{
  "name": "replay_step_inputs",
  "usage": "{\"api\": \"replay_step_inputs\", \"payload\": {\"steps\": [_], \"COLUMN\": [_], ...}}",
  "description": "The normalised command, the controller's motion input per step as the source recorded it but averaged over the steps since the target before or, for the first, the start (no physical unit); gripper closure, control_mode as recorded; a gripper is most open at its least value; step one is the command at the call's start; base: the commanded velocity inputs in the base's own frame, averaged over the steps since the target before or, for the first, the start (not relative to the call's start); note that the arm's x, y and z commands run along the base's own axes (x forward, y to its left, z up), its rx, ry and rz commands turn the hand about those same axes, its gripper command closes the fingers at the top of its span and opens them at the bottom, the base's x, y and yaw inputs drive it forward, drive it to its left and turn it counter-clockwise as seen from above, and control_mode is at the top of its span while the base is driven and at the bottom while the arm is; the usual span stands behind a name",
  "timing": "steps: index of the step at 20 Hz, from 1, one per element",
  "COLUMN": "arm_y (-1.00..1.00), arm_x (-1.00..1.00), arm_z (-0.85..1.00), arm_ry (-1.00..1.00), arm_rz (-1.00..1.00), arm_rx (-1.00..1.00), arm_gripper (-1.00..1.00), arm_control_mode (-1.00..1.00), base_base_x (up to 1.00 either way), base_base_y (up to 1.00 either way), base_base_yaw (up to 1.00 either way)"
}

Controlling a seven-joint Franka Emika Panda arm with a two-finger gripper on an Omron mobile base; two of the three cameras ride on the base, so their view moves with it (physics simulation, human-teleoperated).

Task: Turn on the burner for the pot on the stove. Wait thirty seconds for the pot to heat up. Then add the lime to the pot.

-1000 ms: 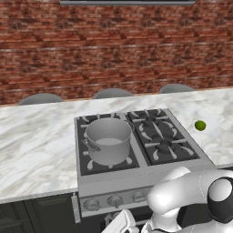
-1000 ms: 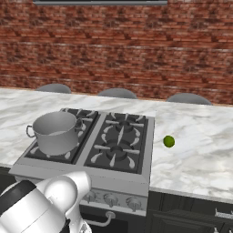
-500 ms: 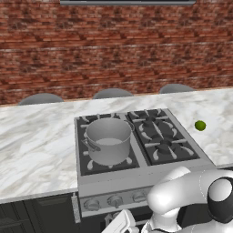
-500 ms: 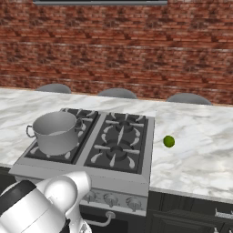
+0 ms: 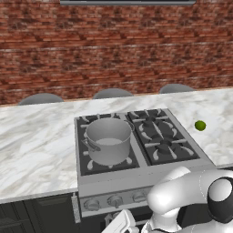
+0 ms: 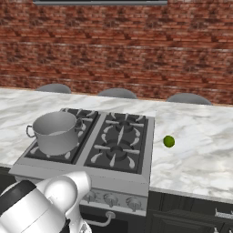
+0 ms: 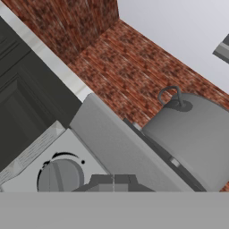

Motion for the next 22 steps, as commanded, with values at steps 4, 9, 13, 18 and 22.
{"api": "replay_step_inputs", "payload": {"steps": [4,9,13,18,22], "arm_y": [0.00,0.00,0.00,0.00,0.00], "arm_x": [0.00,0.00,0.00,0.00,0.00], "arm_z": [0.00,0.00,0.00,0.00,0.00], "arm_ry": [0.00,0.00,0.00,0.00,0.00], "arm_rz": [0.00,0.00,0.00,0.00,0.00], "arm_rx": [0.00,0.00,0.00,0.00,0.00], "arm_gripper": [1.00,1.00,1.00,1.00,1.00], "arm_control_mode": [-1.00,-1.00,-1.00,-1.00,-1.00], "base_base_x": [0.00,0.00,0.00,0.00,0.00], "base_base_y": [0.00,0.00,0.00,0.00,0.00], "base_base_yaw": [0.00,0.00,0.00,0.00,0.00]}}
